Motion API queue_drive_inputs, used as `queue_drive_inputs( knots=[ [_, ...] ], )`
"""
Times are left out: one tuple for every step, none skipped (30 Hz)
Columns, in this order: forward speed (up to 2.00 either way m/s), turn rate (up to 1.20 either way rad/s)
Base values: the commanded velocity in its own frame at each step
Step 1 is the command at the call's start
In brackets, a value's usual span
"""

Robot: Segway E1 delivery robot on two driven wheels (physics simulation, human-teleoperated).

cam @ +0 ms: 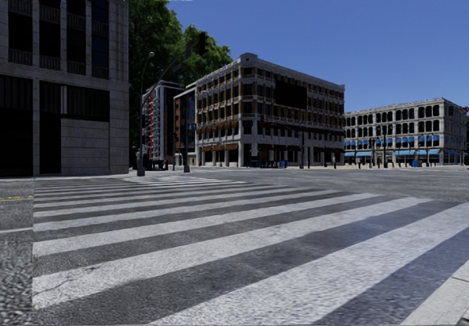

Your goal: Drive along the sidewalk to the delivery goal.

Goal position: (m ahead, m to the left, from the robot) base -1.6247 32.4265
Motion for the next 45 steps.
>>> queue_drive_inputs(
  knots=[
    [1.51,0.48],
    [1.51,0.48],
    [1.51,0.48],
    [1.51,0.43],
    [1.51,0.4],
    [1.51,0.4],
    [1.51,0.38],
    [1.51,0.38],
    [1.51,0.38],
    [1.51,0.38],
    [1.51,0.38],
    [1.51,0.38],
    [1.51,0.38],
    [1.51,0.38],
    [1.51,0.38],
    [1.51,0.38],
    [1.51,0.38],
    [1.51,0.38],
    [1.51,0.38],
    [1.51,0.38],
    [1.51,0.38],
    [1.51,0.38],
    [1.51,0.39],
    [1.51,0.41],
    [1.51,0.47],
    [1.51,0.47],
    [1.51,0.51],
    [1.51,0.52],
    [1.51,0.52],
    [1.51,0.52],
    [1.51,0.52],
    [1.51,0.52],
    [1.51,0.52],
    [1.51,0.52],
    [1.51,0.52],
    [1.51,0.52],
    [1.51,0.52],
    [1.51,0.52],
    [1.51,0.53],
    [1.51,0.53],
    [1.51,0.53],
    [1.51,0.53],
    [1.51,0.53],
    [1.54,0.53],
    [2.0,0.51]
  ],
)
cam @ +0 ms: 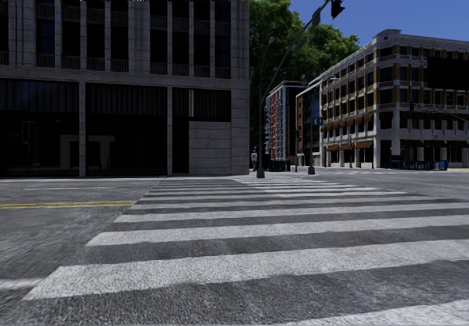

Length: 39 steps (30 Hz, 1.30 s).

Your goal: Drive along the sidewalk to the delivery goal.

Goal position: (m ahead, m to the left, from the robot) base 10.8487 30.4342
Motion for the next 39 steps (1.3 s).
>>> queue_drive_inputs(
  knots=[
    [2.0,0.51],
    [2.0,0.51],
    [2.0,0.51],
    [2.0,0.5],
    [2.0,0.5],
    [2.0,0.0],
    [2.0,0.0],
    [2.0,0.0],
    [2.0,0.0],
    [2.0,0.0],
    [2.0,0.0],
    [2.0,0.0],
    [2.0,0.0],
    [2.0,0.0],
    [2.0,0.0],
    [2.0,0.0],
    [2.0,0.0],
    [2.0,0.0],
    [2.0,0.0],
    [2.0,0.0],
    [2.0,0.0],
    [2.0,0.0],
    [2.0,0.0],
    [2.0,0.0],
    [2.0,0.0],
    [2.0,0.0],
    [2.0,0.0],
    [2.0,0.0],
    [2.0,0.05],
    [2.0,0.13],
    [2.0,0.13],
    [2.0,0.2],
    [2.0,0.22],
    [2.0,0.26],
    [2.0,0.26],
    [2.0,0.26],
    [2.0,0.26],
    [2.0,0.26],
    [2.0,0.26]
  ],
)
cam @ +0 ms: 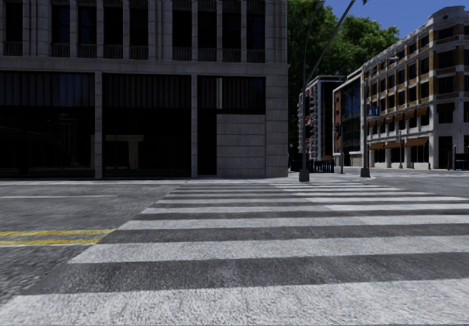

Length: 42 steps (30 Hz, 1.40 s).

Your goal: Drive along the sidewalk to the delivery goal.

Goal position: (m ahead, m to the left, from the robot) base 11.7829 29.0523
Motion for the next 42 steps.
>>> queue_drive_inputs(
  knots=[
    [2.0,0.26],
    [2.0,0.26],
    [2.0,0.26],
    [2.0,0.26],
    [2.0,0.26],
    [2.0,0.26],
    [2.0,0.26],
    [2.0,0.26],
    [2.0,0.26],
    [2.0,0.26],
    [2.0,0.26],
    [2.0,0.26],
    [2.0,0.26],
    [2.0,0.26],
    [2.0,0.26],
    [2.0,0.26],
    [2.0,0.22],
    [2.0,0.22],
    [2.0,0.0],
    [2.0,0.0],
    [2.0,0.0],
    [2.0,0.0],
    [2.0,0.0],
    [2.0,0.0],
    [2.0,0.0],
    [2.0,0.0],
    [2.0,0.0],
    [2.0,0.0],
    [2.0,0.0],
    [2.0,0.0],
    [2.0,0.0],
    [2.0,0.0],
    [2.0,0.0],
    [2.0,0.0],
    [2.0,0.0],
    [2.0,0.0],
    [2.0,0.0],
    [2.0,0.0],
    [2.0,0.0],
    [2.0,0.0],
    [2.0,0.0],
    [2.0,0.0]
  ],
)
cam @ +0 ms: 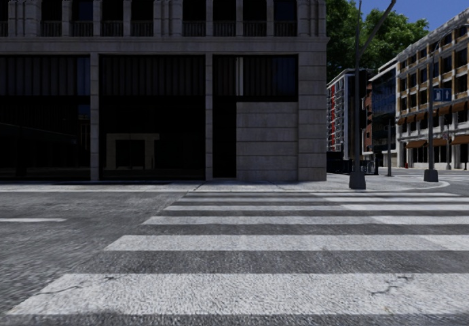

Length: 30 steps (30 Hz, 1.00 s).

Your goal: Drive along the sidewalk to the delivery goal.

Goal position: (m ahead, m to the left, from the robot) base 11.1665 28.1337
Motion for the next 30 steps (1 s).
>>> queue_drive_inputs(
  knots=[
    [2.0,0.0],
    [2.0,0.0],
    [2.0,0.0],
    [2.0,0.0],
    [2.0,0.0],
    [2.0,0.0],
    [2.0,0.0],
    [2.0,0.0],
    [2.0,0.0],
    [2.0,0.0],
    [2.0,0.0],
    [2.0,0.0],
    [2.0,0.0],
    [2.0,0.0],
    [2.0,0.0],
    [2.0,0.0],
    [2.0,0.0],
    [2.0,0.0],
    [2.0,0.0],
    [2.0,0.0],
    [2.0,0.0],
    [2.0,0.0],
    [2.0,0.0],
    [2.0,0.0],
    [2.0,0.0],
    [2.0,0.0],
    [2.0,0.0],
    [2.0,0.0],
    [2.0,0.0],
    [2.0,0.0]
  ],
)
